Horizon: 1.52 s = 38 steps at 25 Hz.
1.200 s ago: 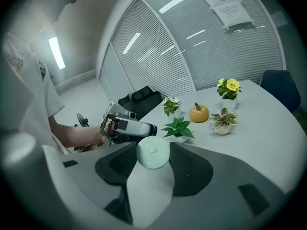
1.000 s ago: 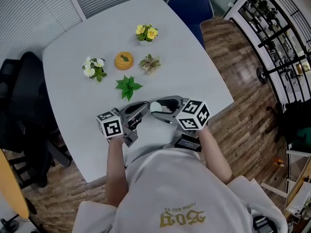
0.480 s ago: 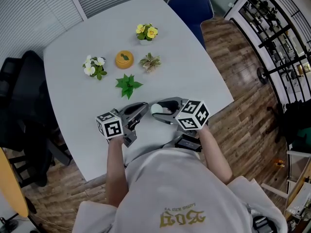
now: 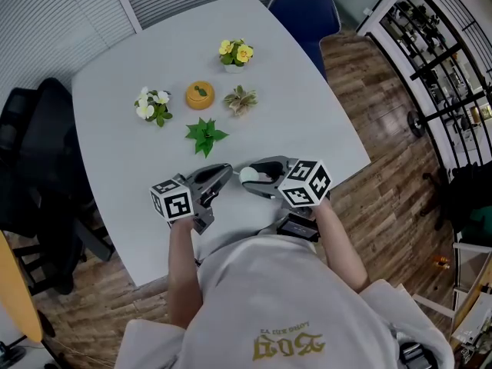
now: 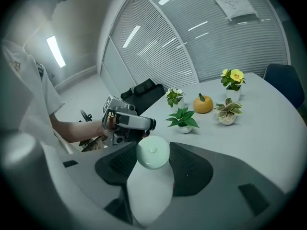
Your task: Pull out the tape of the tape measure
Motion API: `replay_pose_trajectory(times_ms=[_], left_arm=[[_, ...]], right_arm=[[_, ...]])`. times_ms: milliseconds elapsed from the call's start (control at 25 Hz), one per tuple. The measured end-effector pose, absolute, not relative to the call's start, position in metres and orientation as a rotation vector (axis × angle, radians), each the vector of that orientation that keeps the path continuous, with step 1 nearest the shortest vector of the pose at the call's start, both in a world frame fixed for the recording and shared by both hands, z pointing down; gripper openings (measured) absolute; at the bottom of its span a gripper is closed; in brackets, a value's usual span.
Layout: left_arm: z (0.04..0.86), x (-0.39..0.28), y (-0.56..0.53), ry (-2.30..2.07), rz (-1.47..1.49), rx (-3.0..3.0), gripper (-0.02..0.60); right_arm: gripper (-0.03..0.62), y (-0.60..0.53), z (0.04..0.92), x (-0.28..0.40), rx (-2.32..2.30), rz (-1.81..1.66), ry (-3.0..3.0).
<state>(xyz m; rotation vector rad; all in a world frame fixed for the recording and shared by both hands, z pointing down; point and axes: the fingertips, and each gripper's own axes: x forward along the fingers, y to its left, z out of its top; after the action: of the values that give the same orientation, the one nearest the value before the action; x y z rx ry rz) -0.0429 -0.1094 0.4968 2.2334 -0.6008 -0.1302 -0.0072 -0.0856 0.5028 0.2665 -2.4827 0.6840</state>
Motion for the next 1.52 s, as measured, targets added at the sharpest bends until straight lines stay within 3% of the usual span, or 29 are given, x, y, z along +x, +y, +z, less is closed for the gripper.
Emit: replay_pose_trajectory(times_ms=[1520], left_arm=[[0.506,-0.115,-0.119,-0.820,-0.191,2.149,0.012]], right_arm=[[0.229,-0.089,0.520,0.008,0.267,0.685,-2.407]])
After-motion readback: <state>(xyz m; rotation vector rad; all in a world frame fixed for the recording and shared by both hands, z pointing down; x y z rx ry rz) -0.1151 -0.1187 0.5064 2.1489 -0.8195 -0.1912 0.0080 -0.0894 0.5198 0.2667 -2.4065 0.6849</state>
